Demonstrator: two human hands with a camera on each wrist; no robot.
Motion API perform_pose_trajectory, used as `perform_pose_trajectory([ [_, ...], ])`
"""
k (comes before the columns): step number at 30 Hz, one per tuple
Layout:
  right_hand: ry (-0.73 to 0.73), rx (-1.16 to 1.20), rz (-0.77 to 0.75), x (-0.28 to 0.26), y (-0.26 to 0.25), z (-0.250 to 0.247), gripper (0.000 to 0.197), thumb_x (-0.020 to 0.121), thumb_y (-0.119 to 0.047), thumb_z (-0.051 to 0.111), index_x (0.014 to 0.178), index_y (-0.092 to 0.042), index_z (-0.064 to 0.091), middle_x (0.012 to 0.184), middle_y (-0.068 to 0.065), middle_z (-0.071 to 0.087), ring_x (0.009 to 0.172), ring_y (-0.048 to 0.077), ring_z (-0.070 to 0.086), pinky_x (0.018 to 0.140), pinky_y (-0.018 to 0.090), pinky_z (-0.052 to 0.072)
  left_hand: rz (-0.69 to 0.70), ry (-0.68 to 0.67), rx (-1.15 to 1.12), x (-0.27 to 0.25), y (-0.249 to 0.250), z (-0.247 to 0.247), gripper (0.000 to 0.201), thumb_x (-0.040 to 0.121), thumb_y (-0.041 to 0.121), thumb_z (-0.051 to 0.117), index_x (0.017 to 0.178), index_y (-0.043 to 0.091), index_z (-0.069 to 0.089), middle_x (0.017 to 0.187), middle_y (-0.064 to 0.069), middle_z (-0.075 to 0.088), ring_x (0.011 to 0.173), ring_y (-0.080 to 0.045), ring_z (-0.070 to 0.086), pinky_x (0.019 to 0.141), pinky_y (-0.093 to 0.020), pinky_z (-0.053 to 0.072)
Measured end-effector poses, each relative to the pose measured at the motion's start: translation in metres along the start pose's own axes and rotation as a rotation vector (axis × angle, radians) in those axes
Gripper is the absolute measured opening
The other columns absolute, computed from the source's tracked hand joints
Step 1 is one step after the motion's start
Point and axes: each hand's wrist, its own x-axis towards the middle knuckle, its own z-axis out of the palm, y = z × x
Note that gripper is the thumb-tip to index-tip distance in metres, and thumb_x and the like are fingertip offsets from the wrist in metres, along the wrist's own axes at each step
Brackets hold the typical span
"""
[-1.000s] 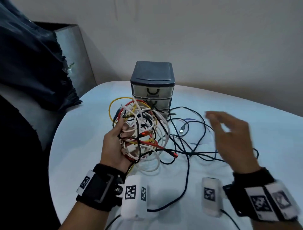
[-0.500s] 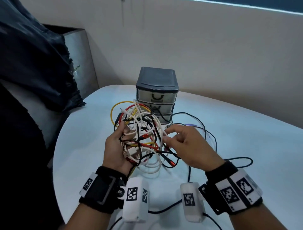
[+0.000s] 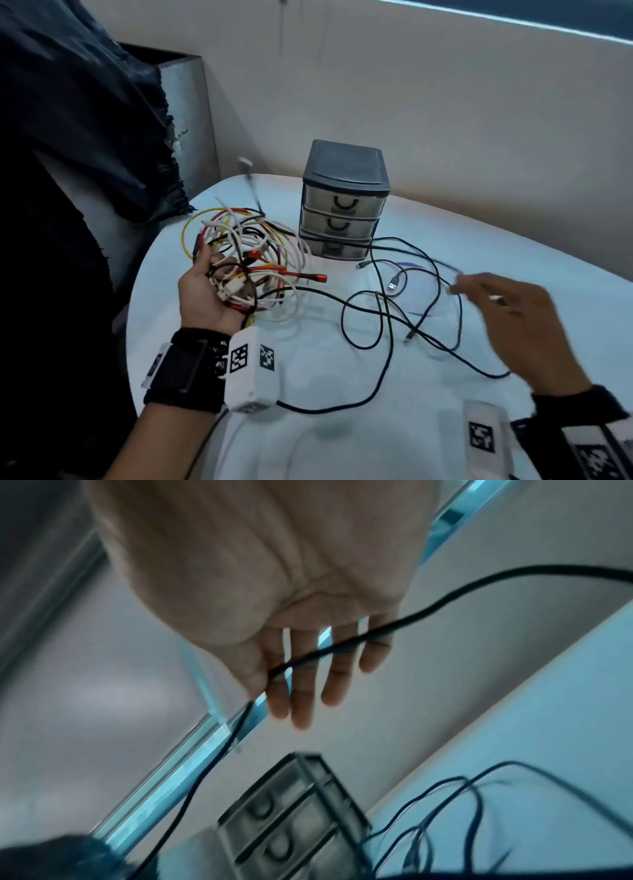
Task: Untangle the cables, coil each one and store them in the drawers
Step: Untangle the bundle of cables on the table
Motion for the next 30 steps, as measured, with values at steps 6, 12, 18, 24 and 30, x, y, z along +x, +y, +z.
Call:
perform_pose_trajectory([
  [6, 0.352, 0.184, 0.573, 0.024, 0.094, -0.058, 0.034, 0.082, -0.045, 0.053, 0.068, -0.016, 0.063, 0.105, 0.014, 0.073, 0.067, 0.012, 0.058, 0.069, 0.031, 0.042, 0.053, 0.066, 0.004, 0.000, 0.006, -0.007, 0.038, 0.100, 0.039, 0.046, 0.066, 0.020, 0.046, 0.043, 0.010, 0.041, 0.045, -0.006, 0.043, 0.055, -0.019, 0.052],
  [12, 0.242, -0.281, 0.512, 0.015, 0.072, -0.036, 0.038, 0.085, -0.040, 0.066, 0.114, -0.016, 0.065, 0.122, 0.014, 0.063, 0.118, 0.038, 0.055, 0.099, 0.051, 0.044, -0.047, -0.054, 0.022, -0.004, -0.011, 0.002, 0.040, 0.100, 0.042, 0.044, 0.066, 0.021, 0.043, 0.039, 0.011, 0.039, 0.039, -0.006, 0.047, 0.054, -0.021, 0.056],
  [18, 0.241, -0.224, -0.132, -0.013, -0.008, 0.029, 0.012, 0.087, -0.025, 0.070, 0.094, -0.015, 0.070, 0.100, 0.003, 0.071, 0.098, 0.026, 0.063, 0.089, 0.039, 0.047, -0.089, -0.073, 0.080, -0.010, -0.028, 0.013, 0.042, 0.102, 0.043, 0.039, 0.067, 0.020, 0.036, 0.035, 0.011, 0.036, 0.029, -0.005, 0.039, 0.040, -0.014, 0.042],
  [24, -0.465, 0.048, -0.018, -0.064, -0.071, 0.090, 0.051, 0.088, -0.064, 0.051, 0.074, -0.018, 0.068, 0.071, -0.006, 0.070, 0.069, 0.007, 0.065, 0.070, 0.033, 0.054, -0.081, -0.072, 0.096, 0.002, -0.029, -0.001, 0.040, 0.100, 0.046, 0.046, 0.070, 0.020, 0.050, 0.056, 0.007, 0.046, 0.062, -0.010, 0.042, 0.064, -0.027, 0.046],
  [30, -0.635, 0.600, 0.524, -0.051, -0.085, 0.119, 0.034, 0.090, -0.034, 0.069, 0.085, 0.000, 0.068, 0.080, 0.019, 0.071, 0.060, 0.016, 0.062, 0.050, 0.015, 0.045, -0.088, -0.182, 0.205, -0.015, -0.049, 0.015, 0.041, 0.098, 0.050, 0.044, 0.072, 0.020, 0.054, 0.076, 0.002, 0.056, 0.072, -0.016, 0.061, 0.077, -0.037, 0.053],
])
